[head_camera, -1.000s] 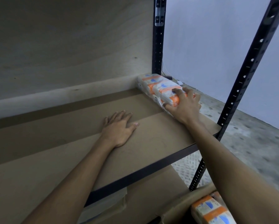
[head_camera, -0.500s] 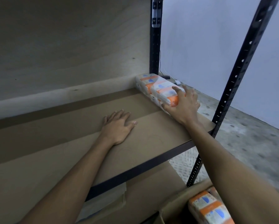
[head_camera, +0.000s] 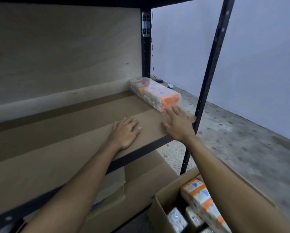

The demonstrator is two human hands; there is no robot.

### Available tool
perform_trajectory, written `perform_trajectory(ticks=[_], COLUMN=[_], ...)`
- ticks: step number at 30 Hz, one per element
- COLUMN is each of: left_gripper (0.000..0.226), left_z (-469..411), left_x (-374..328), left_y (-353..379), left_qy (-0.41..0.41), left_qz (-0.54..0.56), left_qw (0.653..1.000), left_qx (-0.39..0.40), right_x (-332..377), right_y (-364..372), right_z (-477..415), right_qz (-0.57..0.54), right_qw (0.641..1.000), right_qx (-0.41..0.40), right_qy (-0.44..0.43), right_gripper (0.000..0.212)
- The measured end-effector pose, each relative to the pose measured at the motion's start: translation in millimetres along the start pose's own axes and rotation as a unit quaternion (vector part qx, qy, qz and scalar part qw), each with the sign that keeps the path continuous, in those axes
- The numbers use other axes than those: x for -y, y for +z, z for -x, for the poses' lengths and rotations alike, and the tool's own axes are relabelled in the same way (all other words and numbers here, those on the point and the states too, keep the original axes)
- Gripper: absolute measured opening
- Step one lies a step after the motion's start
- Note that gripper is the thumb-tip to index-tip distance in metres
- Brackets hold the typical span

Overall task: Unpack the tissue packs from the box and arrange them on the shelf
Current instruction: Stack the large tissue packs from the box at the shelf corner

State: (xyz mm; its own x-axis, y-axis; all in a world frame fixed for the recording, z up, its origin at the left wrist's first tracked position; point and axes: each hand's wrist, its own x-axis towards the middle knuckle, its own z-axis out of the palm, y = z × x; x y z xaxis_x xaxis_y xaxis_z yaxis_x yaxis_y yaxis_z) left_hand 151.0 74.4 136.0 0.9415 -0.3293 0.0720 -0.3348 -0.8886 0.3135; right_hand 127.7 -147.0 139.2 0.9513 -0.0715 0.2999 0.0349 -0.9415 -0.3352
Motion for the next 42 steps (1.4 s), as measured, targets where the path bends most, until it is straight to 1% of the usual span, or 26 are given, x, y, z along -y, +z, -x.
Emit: perform_trajectory(ticks=[3, 5, 7, 10, 13, 18, 22, 27, 30, 34, 42], left_gripper=[0.055, 0.054, 0.054, 0.053, 0.052, 0.055, 0.056, 0.058, 0.058, 0.062, 0.071], left_z=[17.3, 29.4, 41.2, 63.5, 83.2, 96.8, 109.1, 115.6, 119.9, 116.6, 92.2], left_x=[-23.0, -38.5, -51.8, -70.5, -87.7, -104.4, -120.9, -131.5, -134.6, -136.5, -139.3], left_y=[7.9, 12.9, 16.9, 24.2, 38.7, 87.7, 124.0, 186.1, 220.6, 265.2, 322.4], left_qy=[0.027, 0.049, 0.077, 0.149, 0.211, 0.232, 0.256, 0.285, 0.288, 0.3, 0.333], left_qz=[0.005, 0.004, 0.0, 0.018, 0.034, 0.015, 0.026, 0.026, 0.045, 0.05, 0.066], left_qw=[0.999, 0.998, 0.997, 0.988, 0.976, 0.967, 0.953, 0.938, 0.932, 0.924, 0.913], left_qx=[0.017, 0.027, 0.028, 0.026, 0.04, 0.108, 0.157, 0.197, 0.217, 0.231, 0.227], right_x=[3.4, 3.4, 0.4, -10.5, -28.6, -71.6, -111.5, -152.3, -169.6, -185.7, -206.7], right_y=[-5.4, -8.1, -9.5, -12.7, -14.5, -7.4, 10.4, 40.8, 56.7, 73.8, 93.4], right_z=[29.9, 49.0, 65.3, 95.0, 127.1, 188.2, 237.4, 287.2, 306.4, 317.0, 315.2], right_qz=[0.013, 0.017, 0.032, 0.045, 0.072, 0.083, 0.08, 0.087, 0.097, 0.121, 0.116], right_qw=[0.999, 0.997, 0.996, 0.996, 0.994, 0.986, 0.978, 0.965, 0.965, 0.974, 0.98], right_qx=[0.038, 0.065, 0.081, 0.073, 0.073, 0.118, 0.151, 0.192, 0.191, 0.153, 0.098], right_qy=[0.007, 0.023, 0.028, 0.03, 0.034, 0.085, 0.122, 0.157, 0.154, 0.115, 0.13], right_gripper=[0.051, 0.049, 0.052, 0.059, 0.059, 0.057, 0.054, 0.058, 0.061, 0.067, 0.063])
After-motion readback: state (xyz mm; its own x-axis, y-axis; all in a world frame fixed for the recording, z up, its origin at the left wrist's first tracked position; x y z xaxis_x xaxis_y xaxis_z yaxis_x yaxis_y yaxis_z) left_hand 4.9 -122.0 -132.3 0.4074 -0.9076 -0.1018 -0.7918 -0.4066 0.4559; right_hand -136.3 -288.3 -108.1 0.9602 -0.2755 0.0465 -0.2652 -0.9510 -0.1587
